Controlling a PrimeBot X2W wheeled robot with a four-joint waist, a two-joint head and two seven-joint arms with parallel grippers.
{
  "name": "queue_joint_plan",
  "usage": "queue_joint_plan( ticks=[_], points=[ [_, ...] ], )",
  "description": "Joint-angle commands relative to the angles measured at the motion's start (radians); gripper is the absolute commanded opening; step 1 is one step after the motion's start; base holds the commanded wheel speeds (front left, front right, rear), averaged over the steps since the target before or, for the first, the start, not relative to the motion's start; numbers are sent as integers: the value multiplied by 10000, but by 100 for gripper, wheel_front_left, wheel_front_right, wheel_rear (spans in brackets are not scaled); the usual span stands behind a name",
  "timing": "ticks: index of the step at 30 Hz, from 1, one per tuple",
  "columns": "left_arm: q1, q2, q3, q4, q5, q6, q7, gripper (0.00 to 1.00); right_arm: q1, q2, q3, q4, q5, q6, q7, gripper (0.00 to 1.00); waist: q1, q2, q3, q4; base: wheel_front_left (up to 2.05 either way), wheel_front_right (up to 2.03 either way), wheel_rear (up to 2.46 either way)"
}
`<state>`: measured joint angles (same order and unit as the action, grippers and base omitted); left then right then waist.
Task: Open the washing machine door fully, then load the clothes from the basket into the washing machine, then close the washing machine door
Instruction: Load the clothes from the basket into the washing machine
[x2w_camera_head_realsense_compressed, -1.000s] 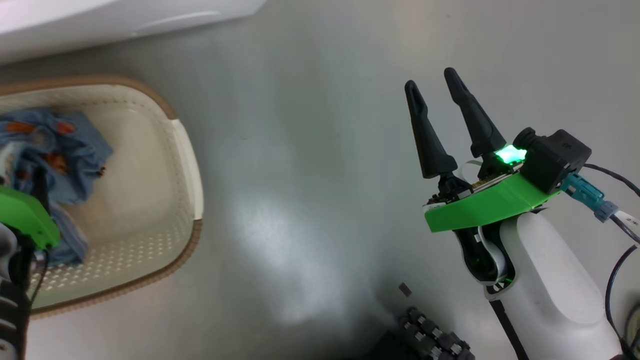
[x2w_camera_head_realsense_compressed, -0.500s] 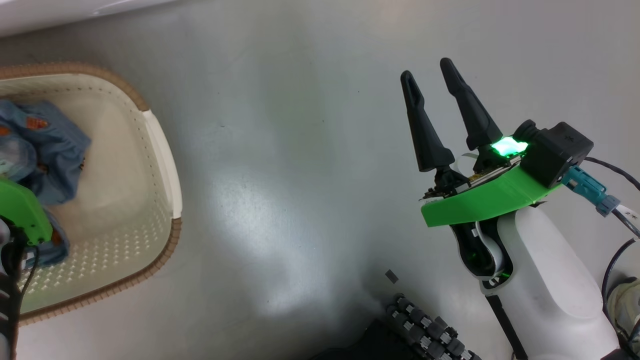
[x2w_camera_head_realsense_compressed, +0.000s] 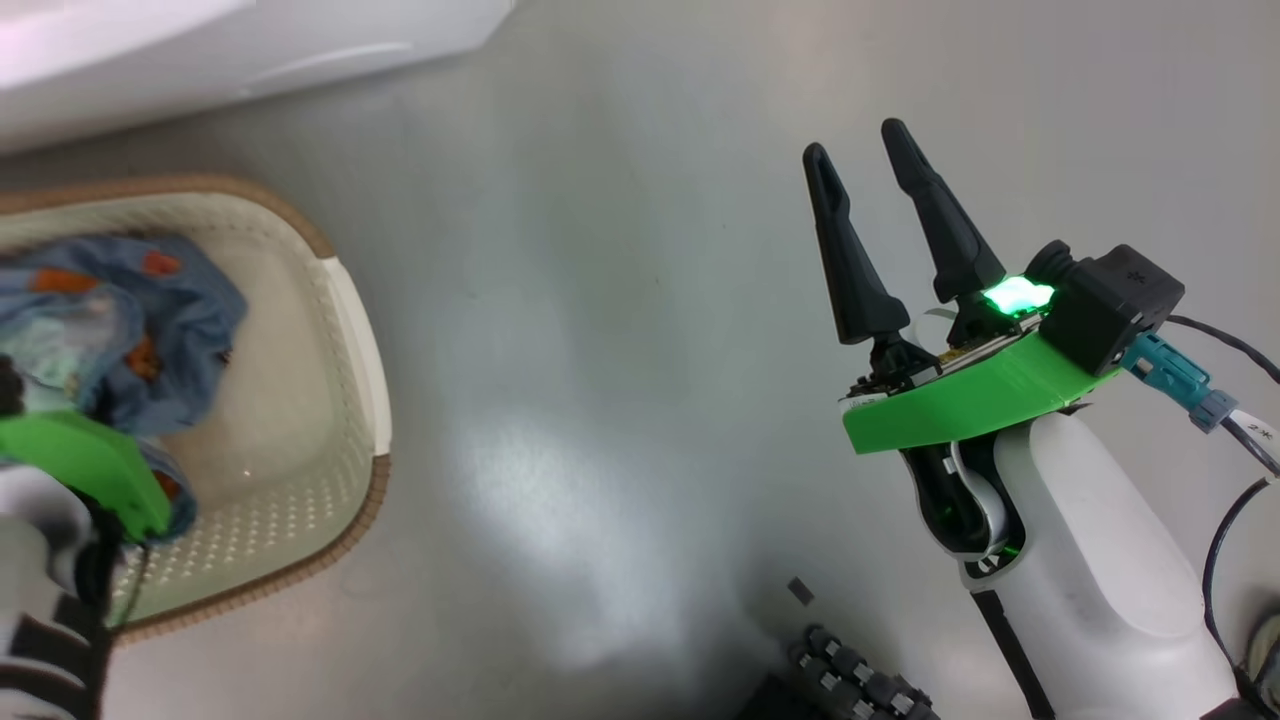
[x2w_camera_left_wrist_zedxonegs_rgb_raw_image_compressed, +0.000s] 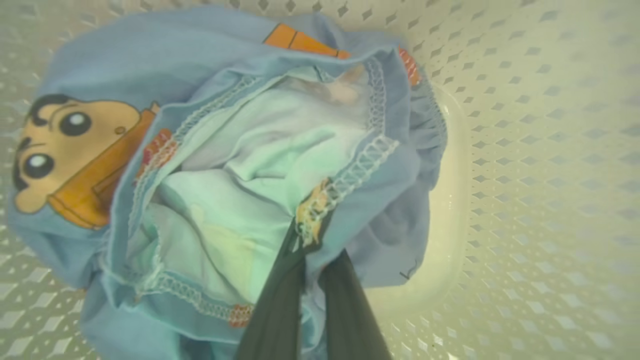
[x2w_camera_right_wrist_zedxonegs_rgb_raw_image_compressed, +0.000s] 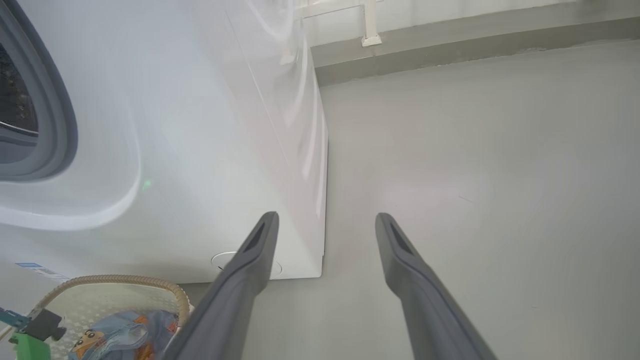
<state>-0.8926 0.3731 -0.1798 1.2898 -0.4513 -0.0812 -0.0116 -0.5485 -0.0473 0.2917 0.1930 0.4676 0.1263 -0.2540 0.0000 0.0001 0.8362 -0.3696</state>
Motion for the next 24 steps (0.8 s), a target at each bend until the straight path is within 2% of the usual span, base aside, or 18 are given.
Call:
queue_joint_plan(
  ticks=[1, 7, 13, 24],
  points=[
    [557, 236, 173, -75, -101, -107, -321, 0, 333, -30, 127, -141, 26, 44, -78, 100, 0, -1, -638, 202, 0, 0, 0],
    [1243, -307, 164, -250, -442, -415, -1325, 0, 543, -30, 90, 105, -70, 44, -78, 100, 0, -1, -1733, 573, 0, 0, 0],
    [1960, -866, -101, -1021, -957, -488, -1984, 0, 813, -43, 61, 425, -161, 44, -78, 100, 0, -1, -2920, 964, 0, 0, 0],
    [3723, -1064, -777, -3308, -2161, -493, -2467, 0, 1576, -534, -71, 842, -27, 44, -78, 100, 0, -1, -5039, 1570, 0, 0, 0]
  ],
)
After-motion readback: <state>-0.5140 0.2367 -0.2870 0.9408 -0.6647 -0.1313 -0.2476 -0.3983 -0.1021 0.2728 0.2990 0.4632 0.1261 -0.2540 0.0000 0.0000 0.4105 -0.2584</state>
